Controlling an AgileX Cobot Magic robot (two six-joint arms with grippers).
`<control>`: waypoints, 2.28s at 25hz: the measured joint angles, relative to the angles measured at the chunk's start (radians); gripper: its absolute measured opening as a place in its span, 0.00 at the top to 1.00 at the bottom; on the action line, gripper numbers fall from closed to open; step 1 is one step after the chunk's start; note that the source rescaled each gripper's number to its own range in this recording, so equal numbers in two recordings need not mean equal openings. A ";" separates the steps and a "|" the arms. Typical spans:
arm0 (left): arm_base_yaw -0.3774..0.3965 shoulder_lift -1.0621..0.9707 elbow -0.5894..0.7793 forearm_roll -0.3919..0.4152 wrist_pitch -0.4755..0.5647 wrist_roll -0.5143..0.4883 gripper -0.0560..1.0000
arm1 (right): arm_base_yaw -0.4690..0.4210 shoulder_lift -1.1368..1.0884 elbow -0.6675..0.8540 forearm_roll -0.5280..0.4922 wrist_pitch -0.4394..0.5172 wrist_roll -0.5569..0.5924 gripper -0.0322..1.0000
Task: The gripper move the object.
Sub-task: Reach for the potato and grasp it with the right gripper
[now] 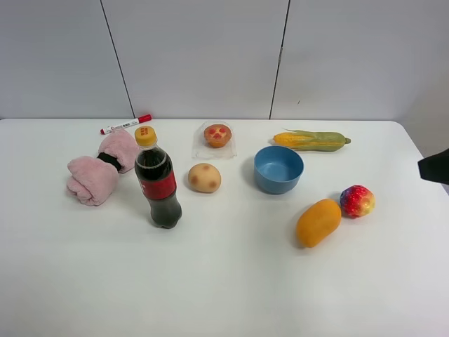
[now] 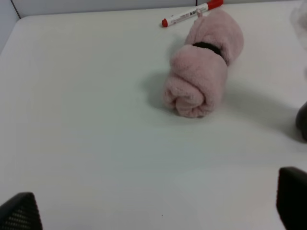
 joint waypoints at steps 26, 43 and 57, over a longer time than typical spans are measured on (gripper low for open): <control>0.000 0.000 0.000 0.000 0.000 0.000 0.00 | 0.365 0.421 -0.025 0.013 -0.297 -0.095 0.00; 0.000 0.000 0.000 0.000 0.000 0.000 0.00 | 0.610 1.094 -0.748 -0.083 -0.160 -0.095 0.01; 0.000 0.000 0.000 0.000 0.000 0.000 0.00 | 0.647 1.361 -0.870 -0.086 -0.198 -0.095 0.01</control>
